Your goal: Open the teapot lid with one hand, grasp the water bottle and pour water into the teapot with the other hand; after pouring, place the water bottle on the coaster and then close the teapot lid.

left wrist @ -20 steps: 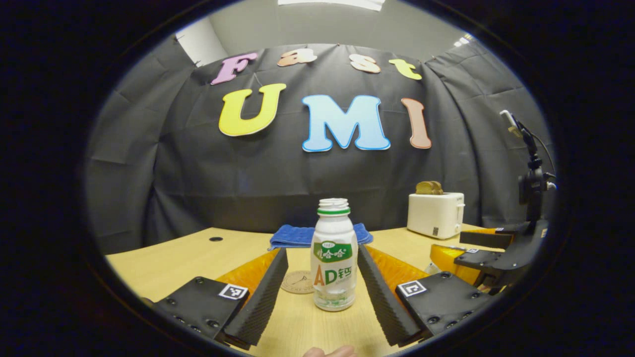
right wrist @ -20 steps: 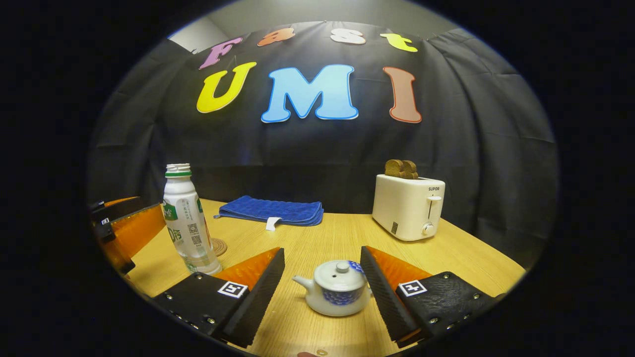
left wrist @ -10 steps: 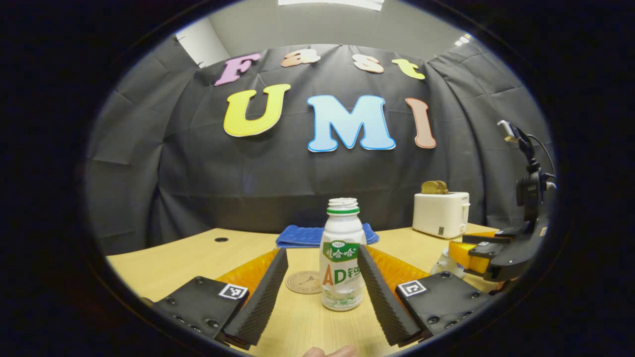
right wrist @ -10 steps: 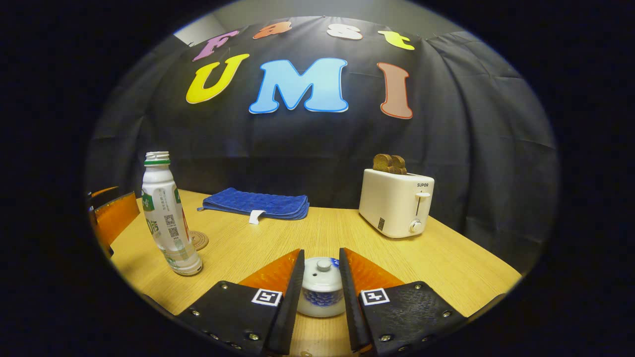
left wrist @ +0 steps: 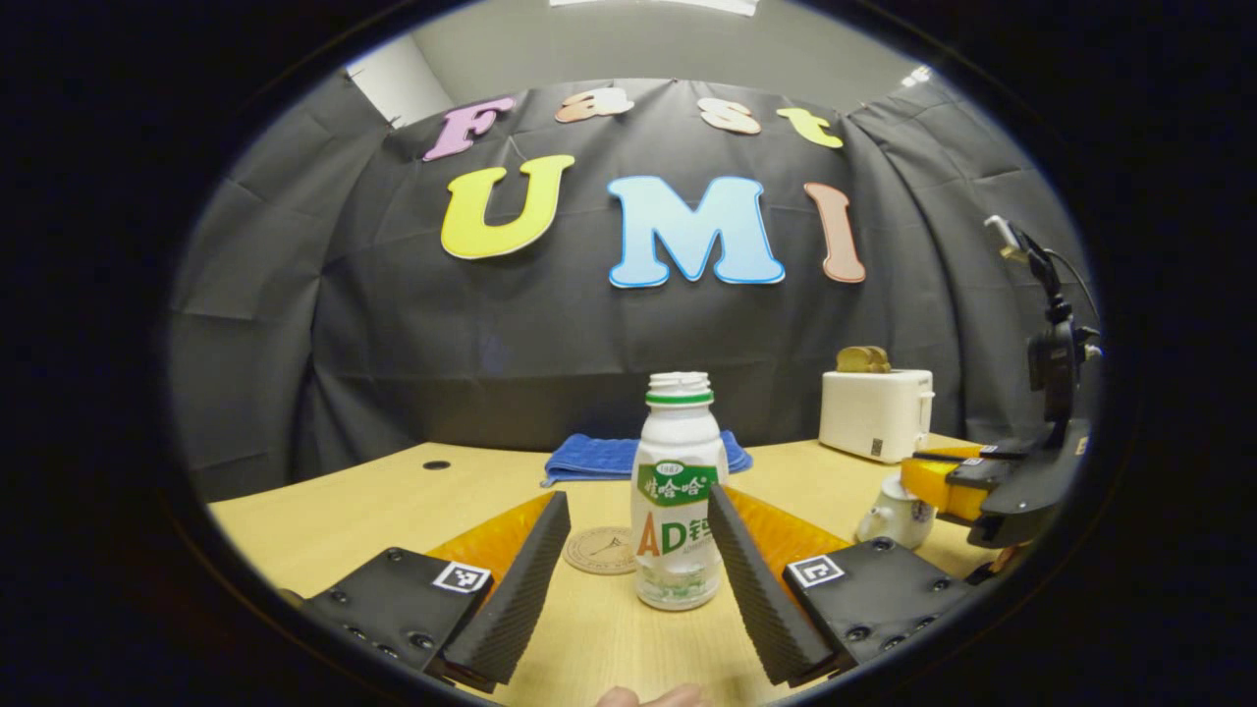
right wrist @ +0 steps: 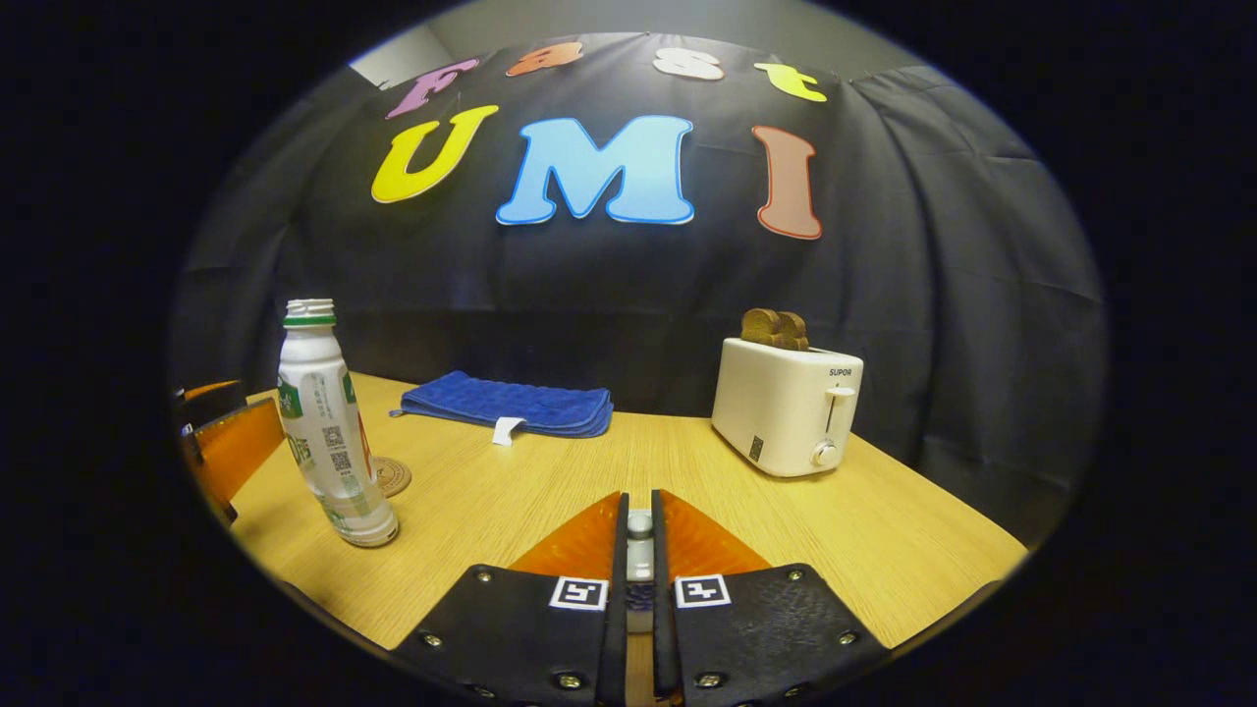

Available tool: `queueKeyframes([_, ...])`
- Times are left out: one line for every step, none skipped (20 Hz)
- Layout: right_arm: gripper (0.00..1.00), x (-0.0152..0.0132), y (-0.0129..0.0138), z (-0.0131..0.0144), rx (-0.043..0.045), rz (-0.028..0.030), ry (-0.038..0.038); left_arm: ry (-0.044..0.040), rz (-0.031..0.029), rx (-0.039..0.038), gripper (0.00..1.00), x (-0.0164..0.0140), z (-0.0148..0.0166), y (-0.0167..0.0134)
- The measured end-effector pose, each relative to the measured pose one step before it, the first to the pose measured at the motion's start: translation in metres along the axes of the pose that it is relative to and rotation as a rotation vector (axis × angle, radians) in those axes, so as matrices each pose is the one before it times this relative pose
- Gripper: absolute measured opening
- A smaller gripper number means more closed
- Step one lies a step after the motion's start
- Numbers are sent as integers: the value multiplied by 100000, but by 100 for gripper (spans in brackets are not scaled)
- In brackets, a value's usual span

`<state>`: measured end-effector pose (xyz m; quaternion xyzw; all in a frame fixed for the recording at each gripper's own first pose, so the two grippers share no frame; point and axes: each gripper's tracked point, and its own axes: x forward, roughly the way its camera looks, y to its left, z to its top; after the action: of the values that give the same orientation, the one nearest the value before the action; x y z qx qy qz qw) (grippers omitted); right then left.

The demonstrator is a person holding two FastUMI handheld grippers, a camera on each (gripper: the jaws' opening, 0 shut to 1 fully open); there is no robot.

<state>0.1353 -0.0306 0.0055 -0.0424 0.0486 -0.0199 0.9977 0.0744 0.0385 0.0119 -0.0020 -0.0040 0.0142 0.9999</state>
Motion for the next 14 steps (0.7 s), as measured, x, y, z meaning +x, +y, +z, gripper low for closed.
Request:
queueKeyframes([11,-357,-50,644,-167,-130,-2676,276,-331,-1125,100,100,-135,-92])
queueKeyframes([11,-376,167,909,-12,806,-2796,168,-783,-1202,100,189,-57,-230])
queueKeyframes([11,-361,508,330,-429,1253,-1835,188,-1219,-691,99,186,-134,-467])
queueKeyframes([11,-350,585,225,-782,1684,-1243,233,-610,138,98,288,37,-333])
queueKeyframes([11,-277,423,39,-1232,1250,-500,267,-402,820,96,245,-149,-325])
queueKeyframes([11,-321,379,60,-1401,1178,-540,-353,219,1650,95,294,84,-292])
queueKeyframes([11,-317,435,250,-1113,889,-825,-466,101,1746,94,387,124,-316])
queueKeyframes([11,-342,259,249,-969,668,-847,-94,-390,1585,93,524,61,-452])
queueKeyframes([11,-206,82,113,-632,502,-1007,389,-649,1250,92,540,-138,-420])
queueKeyframes([11,-250,39,247,-516,296,-883,674,-86,639,100,539,-150,-157])
queueKeyframes([11,-183,73,4,-366,391,-570,874,-510,-134,100,639,-348,-48])
queueKeyframes([11,-144,-20,2,196,147,-152,1123,-45,-872,100,688,-279,156])
queueKeyframes([11,23,-257,-100,679,-56,-71,1536,-316,-854,100,631,-536,86])
queueKeyframes([11,86,-276,5,935,-171,-20,1579,-966,-882,100,766,-370,-62])
